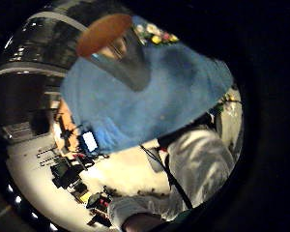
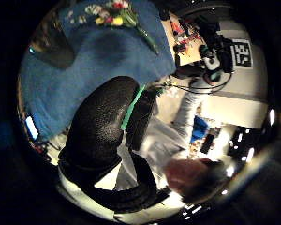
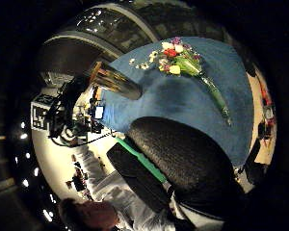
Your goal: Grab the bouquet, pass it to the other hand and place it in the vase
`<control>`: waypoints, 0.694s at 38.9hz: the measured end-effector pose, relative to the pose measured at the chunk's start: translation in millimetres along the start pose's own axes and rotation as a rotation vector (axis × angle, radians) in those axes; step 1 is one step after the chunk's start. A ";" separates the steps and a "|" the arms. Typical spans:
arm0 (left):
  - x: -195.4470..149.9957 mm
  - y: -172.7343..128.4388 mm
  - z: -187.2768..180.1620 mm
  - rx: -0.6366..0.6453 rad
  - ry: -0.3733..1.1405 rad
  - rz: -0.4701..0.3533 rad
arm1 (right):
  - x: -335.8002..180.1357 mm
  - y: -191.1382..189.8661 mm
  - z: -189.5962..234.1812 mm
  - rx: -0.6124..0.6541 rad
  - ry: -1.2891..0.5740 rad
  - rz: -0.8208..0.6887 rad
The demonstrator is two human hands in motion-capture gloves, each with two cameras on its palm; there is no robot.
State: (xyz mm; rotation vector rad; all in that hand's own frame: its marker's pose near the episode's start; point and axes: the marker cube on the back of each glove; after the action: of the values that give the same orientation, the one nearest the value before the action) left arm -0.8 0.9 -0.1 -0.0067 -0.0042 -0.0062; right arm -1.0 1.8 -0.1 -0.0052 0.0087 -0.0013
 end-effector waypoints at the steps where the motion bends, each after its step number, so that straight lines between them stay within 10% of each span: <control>1: -0.1 0.6 -0.4 0.001 -0.005 -0.002 | -0.3 0.7 0.1 0.000 0.002 0.000; 13: -2.0 4.1 -8.2 0.139 -0.190 -0.040 | 4.1 15.1 -1.3 0.006 -0.019 -0.013; 27: -4.7 -11.6 25.7 0.263 0.020 0.012 | 6.3 12.1 -3.9 -0.039 0.001 0.085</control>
State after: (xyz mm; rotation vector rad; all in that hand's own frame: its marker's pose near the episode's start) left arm -5.7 -10.5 25.7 0.2565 0.0148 0.0060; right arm 5.2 13.9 -4.2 -0.0444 0.0096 0.0835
